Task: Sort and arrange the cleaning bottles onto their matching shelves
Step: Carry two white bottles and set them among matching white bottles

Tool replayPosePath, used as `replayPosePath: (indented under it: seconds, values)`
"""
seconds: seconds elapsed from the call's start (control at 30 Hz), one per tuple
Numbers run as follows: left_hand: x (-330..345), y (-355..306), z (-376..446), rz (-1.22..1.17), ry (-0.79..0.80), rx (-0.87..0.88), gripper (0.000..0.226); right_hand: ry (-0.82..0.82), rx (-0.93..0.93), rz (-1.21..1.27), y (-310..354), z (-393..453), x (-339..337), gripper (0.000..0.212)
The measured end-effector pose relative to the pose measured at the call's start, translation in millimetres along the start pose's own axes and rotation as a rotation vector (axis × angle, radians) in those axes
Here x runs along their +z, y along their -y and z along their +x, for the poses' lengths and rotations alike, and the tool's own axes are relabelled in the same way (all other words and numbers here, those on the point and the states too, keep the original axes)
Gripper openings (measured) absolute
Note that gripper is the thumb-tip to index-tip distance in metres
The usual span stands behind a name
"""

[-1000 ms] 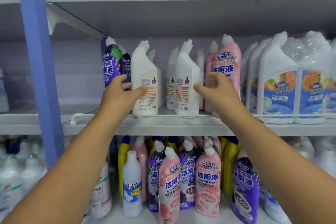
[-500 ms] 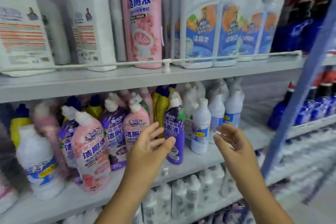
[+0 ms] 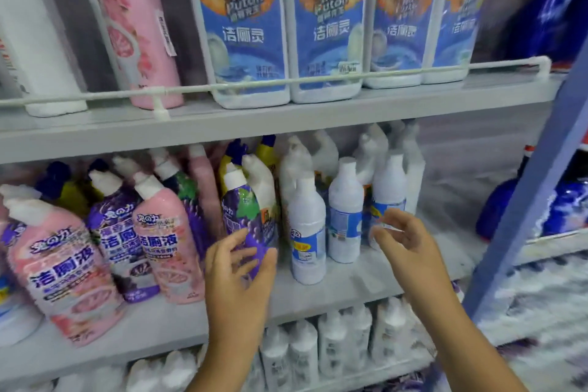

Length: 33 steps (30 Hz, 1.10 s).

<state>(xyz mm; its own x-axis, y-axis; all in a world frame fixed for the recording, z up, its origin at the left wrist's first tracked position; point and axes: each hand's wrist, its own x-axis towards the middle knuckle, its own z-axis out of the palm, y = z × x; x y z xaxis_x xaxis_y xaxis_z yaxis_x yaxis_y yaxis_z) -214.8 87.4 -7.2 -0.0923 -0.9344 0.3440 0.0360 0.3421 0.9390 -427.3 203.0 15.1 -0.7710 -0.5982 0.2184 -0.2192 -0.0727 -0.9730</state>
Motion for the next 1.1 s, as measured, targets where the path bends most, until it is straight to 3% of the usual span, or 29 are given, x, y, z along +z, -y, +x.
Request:
replayPosePath:
  seconds: [0.1, 0.23, 0.5, 0.63, 0.8, 1.1]
  values:
    - [34.1, 3.6, -16.1, -0.009, 0.040, 0.004, 0.053, 0.042, -0.007, -0.040, -20.6, 27.0, -14.4, 0.032]
    - [71.2, 13.3, -20.6, -0.019, 0.078, -0.124, 0.063, 0.069, -0.021, -0.094, -46.6, 60.5, -31.2, 0.043]
    - [112.8, 25.8, 1.9, 0.233, 0.043, -0.208, 0.070, 0.110, -0.053, -0.155, -74.2, 108.8, -37.7, 0.045]
    - [115.6, 28.5, -0.8, 0.276, 0.015, -0.208, 0.074, 0.218, 0.000, -0.109, -85.4, 124.8, -37.6, 0.057]
    - [105.7, 29.7, -9.9, 0.262, 0.011, -0.220, 0.067, 0.248, -0.075, -0.238, -101.9, 129.6, -44.1, 0.060]
    - [91.8, 19.3, -24.5, 0.189, 0.047, -0.253, 0.063, 0.323, -0.031, -0.056, -87.0, 102.2, -45.3, 0.056]
